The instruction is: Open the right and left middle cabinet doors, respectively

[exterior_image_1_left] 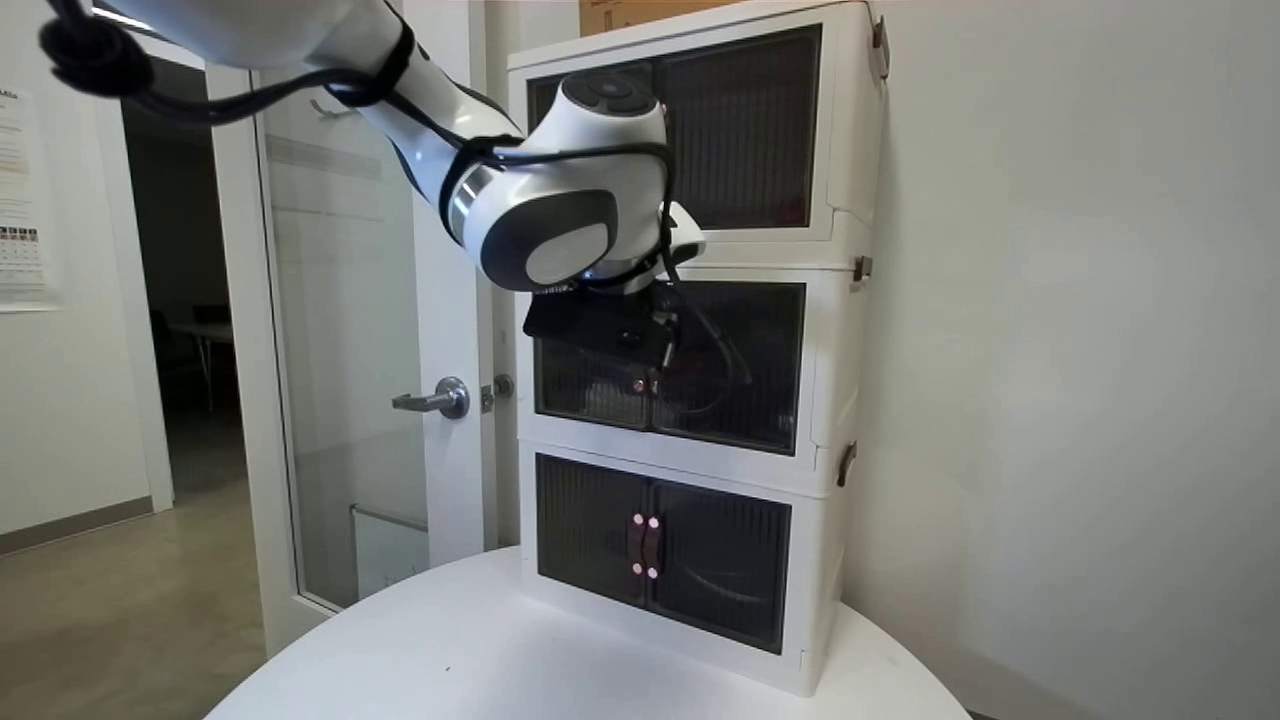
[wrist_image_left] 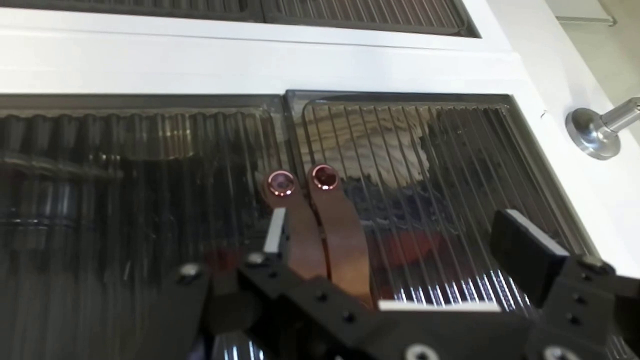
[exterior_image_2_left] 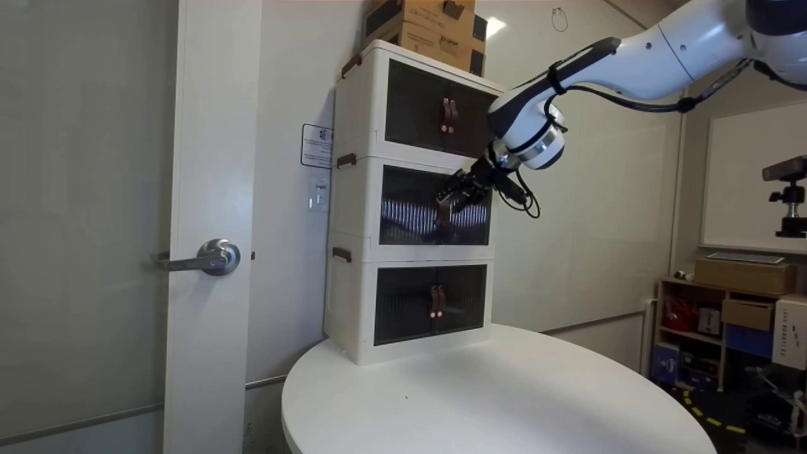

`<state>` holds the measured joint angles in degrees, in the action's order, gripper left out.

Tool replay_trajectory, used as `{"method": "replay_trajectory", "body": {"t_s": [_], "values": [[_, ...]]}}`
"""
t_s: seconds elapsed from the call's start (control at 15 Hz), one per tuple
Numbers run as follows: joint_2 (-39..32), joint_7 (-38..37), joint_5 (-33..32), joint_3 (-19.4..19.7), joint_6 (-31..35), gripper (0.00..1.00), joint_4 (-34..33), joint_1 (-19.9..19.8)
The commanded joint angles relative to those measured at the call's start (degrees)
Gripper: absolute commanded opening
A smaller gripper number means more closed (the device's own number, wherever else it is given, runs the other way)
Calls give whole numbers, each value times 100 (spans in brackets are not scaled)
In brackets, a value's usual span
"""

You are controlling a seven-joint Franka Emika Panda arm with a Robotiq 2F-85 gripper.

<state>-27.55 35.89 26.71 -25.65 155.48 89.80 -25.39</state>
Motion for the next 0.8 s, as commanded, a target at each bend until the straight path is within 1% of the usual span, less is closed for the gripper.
{"method": "replay_trajectory", "body": {"t_s": [0.0,0.13,0.27,0.4,0.53,0.67,0.73], "values": [[47,107,211,270,-51,100,-24,228],[47,107,211,272,-51,100,-24,229],[41,-7,133,394,17,100,-42,311],[70,-156,-42,678,105,100,-16,487],[63,-82,0,764,160,100,-50,530],[4,100,137,697,310,100,-128,493],[-42,236,244,572,348,100,-206,419]]}}
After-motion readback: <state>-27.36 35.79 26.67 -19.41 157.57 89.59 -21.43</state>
